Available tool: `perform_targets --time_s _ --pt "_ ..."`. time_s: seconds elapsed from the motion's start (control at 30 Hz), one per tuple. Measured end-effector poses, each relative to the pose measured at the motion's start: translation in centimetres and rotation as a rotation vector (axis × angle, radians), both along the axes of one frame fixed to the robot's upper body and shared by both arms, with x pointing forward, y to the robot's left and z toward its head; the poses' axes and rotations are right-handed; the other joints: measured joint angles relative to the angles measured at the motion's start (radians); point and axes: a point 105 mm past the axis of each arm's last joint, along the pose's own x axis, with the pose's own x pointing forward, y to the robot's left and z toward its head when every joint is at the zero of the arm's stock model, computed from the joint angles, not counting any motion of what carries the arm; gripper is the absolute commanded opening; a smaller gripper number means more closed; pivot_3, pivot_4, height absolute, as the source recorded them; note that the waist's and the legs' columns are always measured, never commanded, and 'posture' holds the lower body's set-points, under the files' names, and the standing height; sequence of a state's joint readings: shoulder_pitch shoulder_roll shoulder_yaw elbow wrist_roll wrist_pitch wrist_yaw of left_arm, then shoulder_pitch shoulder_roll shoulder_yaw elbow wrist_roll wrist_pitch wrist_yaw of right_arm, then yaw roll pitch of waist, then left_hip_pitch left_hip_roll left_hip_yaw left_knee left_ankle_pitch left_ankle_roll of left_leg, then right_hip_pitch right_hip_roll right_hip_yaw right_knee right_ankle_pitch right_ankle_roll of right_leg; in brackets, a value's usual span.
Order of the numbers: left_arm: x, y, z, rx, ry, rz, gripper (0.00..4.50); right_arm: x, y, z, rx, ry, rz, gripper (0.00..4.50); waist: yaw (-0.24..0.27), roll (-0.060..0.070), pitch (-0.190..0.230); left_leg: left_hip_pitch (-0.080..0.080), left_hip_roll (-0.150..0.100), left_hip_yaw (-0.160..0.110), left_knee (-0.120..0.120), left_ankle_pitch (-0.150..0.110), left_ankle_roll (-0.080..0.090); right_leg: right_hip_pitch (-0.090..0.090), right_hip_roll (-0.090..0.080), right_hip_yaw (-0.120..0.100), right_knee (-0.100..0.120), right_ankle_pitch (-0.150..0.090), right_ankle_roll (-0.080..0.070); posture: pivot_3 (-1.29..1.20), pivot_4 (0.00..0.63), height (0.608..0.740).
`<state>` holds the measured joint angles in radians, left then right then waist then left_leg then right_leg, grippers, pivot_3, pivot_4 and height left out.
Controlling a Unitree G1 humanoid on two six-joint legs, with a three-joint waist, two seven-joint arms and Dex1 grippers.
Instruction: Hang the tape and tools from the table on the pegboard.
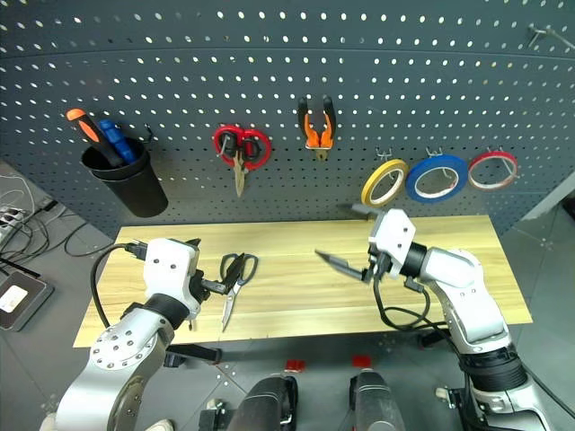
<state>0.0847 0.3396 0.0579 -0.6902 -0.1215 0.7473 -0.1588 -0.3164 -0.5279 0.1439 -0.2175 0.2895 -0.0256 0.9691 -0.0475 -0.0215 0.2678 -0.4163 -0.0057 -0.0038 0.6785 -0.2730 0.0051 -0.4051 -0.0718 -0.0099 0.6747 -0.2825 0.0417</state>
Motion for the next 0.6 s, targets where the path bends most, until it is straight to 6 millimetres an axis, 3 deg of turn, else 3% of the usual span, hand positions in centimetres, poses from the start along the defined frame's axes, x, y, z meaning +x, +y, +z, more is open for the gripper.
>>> perform_targets --time_s 0.17,0.33,0.6 --pt "0.0 1.8 -3.6 0.026 0.169 0.119 4.5 -0.9 -0.5 -3.3 -0.094 0.019 0.122 4.49 -0.009 -0.003 0.031 0.0 0.0 0.0 0.001 0.0 0.0 0.0 0.0 0.0 0.002 0.0 0.0 -0.12 0.368 0.74" --pt "-0.3 2.8 -6.0 0.046 0.29 0.178 4.5 -1.0 -0.3 -4.5 -0.14 0.026 0.189 4.49 -0.01 -0.003 0.059 0.0 0.0 0.0 0.001 0.0 0.0 -0.001 -0.001 0.0 0.003 0.0 0.0 -0.12 0.397 0.74" --pt "0.4 2.1 -7.3 0.059 0.335 0.171 4.5 -0.6 -0.4 -5.4 -0.18 0.056 0.204 4.49 -0.009 -0.003 0.092 0.0 0.0 0.0 0.001 0.0 0.0 -0.001 -0.004 -0.001 0.004 0.0 0.0 -0.13 0.422 0.74"
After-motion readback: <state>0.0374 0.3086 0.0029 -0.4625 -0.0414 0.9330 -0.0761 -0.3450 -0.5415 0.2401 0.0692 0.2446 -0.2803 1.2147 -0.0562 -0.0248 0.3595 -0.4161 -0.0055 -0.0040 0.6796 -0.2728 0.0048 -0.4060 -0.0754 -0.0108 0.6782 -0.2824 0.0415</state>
